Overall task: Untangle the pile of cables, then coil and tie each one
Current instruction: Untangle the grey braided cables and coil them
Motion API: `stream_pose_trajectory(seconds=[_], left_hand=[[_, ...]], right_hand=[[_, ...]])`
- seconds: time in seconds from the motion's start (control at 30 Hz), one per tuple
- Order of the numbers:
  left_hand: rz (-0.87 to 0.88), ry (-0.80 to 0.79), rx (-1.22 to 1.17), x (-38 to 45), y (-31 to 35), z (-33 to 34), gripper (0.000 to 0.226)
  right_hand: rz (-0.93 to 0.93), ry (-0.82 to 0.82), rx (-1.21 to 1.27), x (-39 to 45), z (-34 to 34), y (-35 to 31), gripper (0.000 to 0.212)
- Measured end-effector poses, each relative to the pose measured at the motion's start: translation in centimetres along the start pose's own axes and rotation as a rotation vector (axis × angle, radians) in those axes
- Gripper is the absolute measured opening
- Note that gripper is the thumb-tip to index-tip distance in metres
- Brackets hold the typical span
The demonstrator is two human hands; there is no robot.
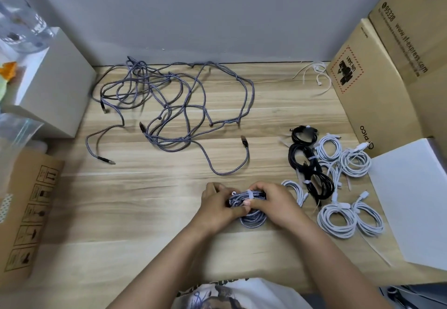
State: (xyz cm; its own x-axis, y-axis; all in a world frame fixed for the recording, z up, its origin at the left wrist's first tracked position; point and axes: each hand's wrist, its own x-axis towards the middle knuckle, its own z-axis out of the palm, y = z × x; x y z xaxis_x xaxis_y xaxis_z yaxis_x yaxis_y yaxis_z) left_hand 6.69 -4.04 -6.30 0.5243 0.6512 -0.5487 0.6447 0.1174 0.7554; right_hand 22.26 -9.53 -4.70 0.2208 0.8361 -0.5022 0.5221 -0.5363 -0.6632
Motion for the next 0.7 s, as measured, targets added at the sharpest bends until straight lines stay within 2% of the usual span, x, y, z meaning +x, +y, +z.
stream_pose_trajectory(seconds=[0.07, 0.17, 0.3, 0.47, 0.57, 0.63, 0.7], left_hand=[[0.029, -0.034, 0.053, 0.9, 0.8, 0.7, 0.076], [0.065, -0.061, -0.026, 2.2, 1.8, 1.3, 0.062], [0.100, 0.080, -0.017, 3.9, 2.1, 2.3, 0.054], [0.101, 0.204, 0.249, 4.6, 3.6, 2.3, 0.046], [0.123, 0.300, 0.335, 4.5, 4.3, 1.9, 0.036], [0.063, 0.350, 0.061, 4.4, 4.2, 1.5, 0.021], [-0.115, 0.361, -0.454, 4.1, 4.2, 0.6, 0.018]], right_hand=[[0.024, 0.028, -0.035, 0.1, -1.0, 0.4, 0.018], [0.050, 0.104, -0.133, 0.5, -2.0, 0.6, 0.022], [0.139, 0.201, -0.265, 1.4, -2.7, 0.3, 0.032], [0.204, 0.229, -0.545, 1.5, -2.3, -0.2, 0.030], [0.226, 0.260, -0.596, 1.6, -2.3, -0.4, 0.034], [0.227, 0.296, -0.625, 1.7, -2.7, -0.4, 0.032], [0.238, 0.323, -0.656, 1.7, -3.1, -0.3, 0.031]])
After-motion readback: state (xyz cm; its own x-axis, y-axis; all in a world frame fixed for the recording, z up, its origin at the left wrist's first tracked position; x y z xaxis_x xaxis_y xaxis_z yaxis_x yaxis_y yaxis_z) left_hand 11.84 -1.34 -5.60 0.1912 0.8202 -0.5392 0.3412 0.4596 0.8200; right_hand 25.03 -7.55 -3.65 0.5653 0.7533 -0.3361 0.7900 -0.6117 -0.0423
